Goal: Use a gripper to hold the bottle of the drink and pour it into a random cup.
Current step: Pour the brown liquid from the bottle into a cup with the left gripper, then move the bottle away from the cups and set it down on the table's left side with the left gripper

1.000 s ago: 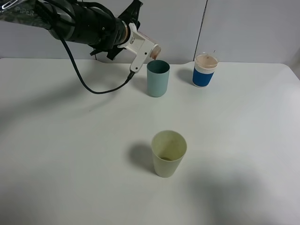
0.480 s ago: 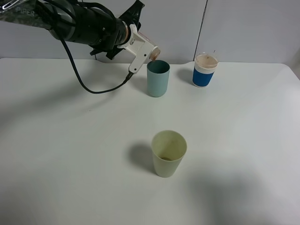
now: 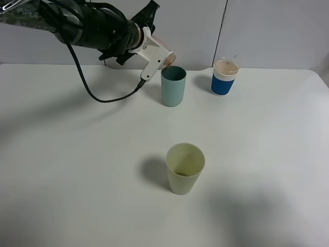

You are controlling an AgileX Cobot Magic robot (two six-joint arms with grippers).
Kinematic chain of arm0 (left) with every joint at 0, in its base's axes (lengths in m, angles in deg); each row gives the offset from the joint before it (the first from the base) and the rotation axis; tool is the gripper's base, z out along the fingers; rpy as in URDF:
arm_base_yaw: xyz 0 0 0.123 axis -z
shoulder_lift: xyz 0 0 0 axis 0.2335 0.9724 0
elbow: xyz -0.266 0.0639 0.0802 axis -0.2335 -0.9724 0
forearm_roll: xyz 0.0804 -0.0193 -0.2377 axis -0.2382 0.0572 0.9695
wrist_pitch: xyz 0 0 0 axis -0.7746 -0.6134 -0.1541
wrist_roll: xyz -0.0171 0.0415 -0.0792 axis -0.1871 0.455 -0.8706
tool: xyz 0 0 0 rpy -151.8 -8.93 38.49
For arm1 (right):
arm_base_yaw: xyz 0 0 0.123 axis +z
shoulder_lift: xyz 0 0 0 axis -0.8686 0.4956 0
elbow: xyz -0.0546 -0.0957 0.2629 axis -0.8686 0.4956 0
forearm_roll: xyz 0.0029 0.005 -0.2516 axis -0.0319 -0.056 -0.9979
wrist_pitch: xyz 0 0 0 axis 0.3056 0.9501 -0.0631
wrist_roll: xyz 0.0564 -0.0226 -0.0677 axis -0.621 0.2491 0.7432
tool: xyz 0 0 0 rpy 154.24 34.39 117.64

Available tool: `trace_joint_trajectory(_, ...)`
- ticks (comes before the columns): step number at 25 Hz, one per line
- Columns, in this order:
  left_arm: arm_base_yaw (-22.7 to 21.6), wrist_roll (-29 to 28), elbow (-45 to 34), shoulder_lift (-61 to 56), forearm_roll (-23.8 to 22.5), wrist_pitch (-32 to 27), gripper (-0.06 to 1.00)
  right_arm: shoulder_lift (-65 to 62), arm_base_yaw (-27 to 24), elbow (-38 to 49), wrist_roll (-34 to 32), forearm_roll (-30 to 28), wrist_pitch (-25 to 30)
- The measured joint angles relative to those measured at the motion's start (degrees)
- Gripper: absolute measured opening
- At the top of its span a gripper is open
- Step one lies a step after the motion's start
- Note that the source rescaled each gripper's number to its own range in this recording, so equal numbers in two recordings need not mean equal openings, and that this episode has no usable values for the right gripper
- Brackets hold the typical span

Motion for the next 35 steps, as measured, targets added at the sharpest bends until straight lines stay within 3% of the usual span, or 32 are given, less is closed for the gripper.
trace_joint_trajectory(12, 0.0, 0.0, 0.0, 0.0, 0.0, 0.0, 0.02, 0.0, 0.0, 0.0, 0.0, 0.0, 0.0)
trace_joint_trajectory(21, 0.0, -16.6, 3.4, -0.7, 0.0, 1.7, 0.02, 0.0, 0.0, 0.0, 0.0, 0.0, 0.0)
trace_joint_trajectory(26, 0.0, -22.4, 3.5, -1.1, 0.1, 1.8, 0.02, 0.0, 0.0, 0.0, 0.0, 0.0, 0.0)
trace_joint_trajectory(29, -0.4, -25.0, 3.5, -1.1, 3.4, 2.7, 0.02, 0.0, 0.0, 0.0, 0.0, 0.0, 0.0)
trace_joint_trajectory(35, -3.1, -27.4, 3.5, -1.9, 16.3, 6.2, 0.02, 0.0, 0.0, 0.0, 0.0, 0.0, 0.0)
